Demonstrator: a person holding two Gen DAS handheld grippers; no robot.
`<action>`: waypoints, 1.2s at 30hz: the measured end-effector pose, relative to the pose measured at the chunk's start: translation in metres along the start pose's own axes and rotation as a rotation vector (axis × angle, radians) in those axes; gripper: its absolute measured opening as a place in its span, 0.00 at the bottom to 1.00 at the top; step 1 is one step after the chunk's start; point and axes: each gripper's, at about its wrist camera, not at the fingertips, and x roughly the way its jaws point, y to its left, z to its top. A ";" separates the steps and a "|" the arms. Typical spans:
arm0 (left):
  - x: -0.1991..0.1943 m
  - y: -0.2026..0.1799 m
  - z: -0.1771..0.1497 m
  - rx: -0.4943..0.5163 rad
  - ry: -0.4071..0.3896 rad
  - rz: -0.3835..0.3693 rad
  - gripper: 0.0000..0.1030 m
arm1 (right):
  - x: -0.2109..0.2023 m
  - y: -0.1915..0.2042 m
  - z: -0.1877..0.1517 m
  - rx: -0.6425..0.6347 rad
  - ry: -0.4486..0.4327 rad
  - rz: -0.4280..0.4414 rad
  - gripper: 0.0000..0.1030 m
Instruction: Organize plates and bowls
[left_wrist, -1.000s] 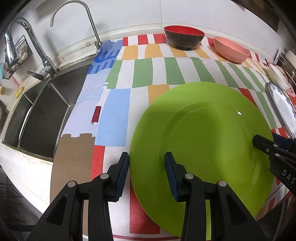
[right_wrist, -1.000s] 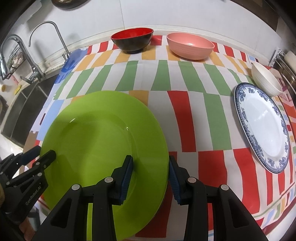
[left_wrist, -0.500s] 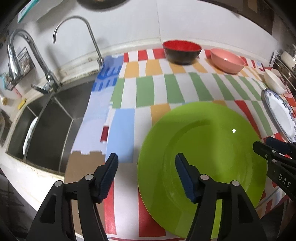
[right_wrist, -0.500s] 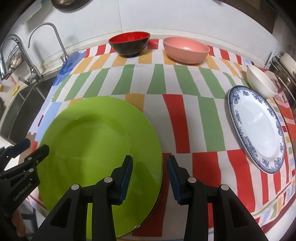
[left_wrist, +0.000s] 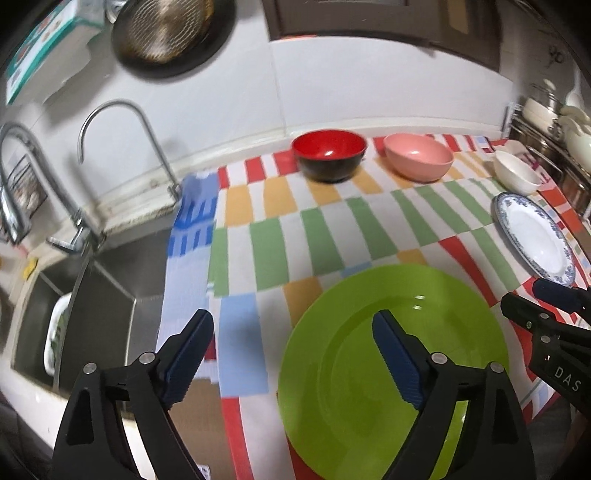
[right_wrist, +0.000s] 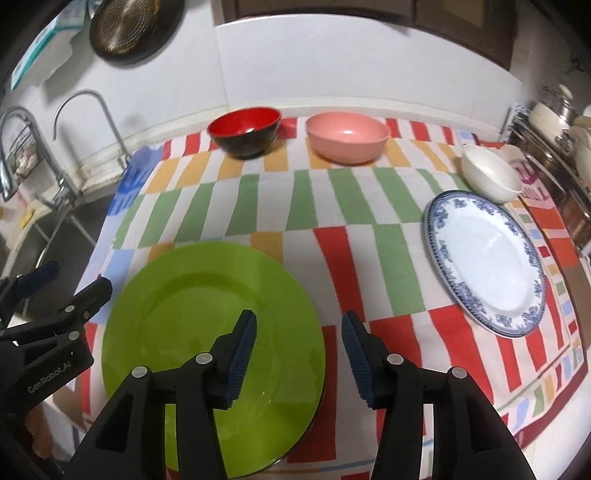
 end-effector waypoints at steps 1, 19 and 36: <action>0.000 -0.002 0.003 0.015 -0.010 -0.011 0.90 | -0.002 -0.001 0.001 0.013 -0.006 -0.008 0.48; -0.022 -0.080 0.046 0.118 -0.103 -0.142 0.97 | -0.057 -0.061 0.006 0.130 -0.151 -0.171 0.71; -0.016 -0.188 0.084 0.113 -0.137 -0.129 0.98 | -0.066 -0.177 0.019 0.170 -0.199 -0.224 0.71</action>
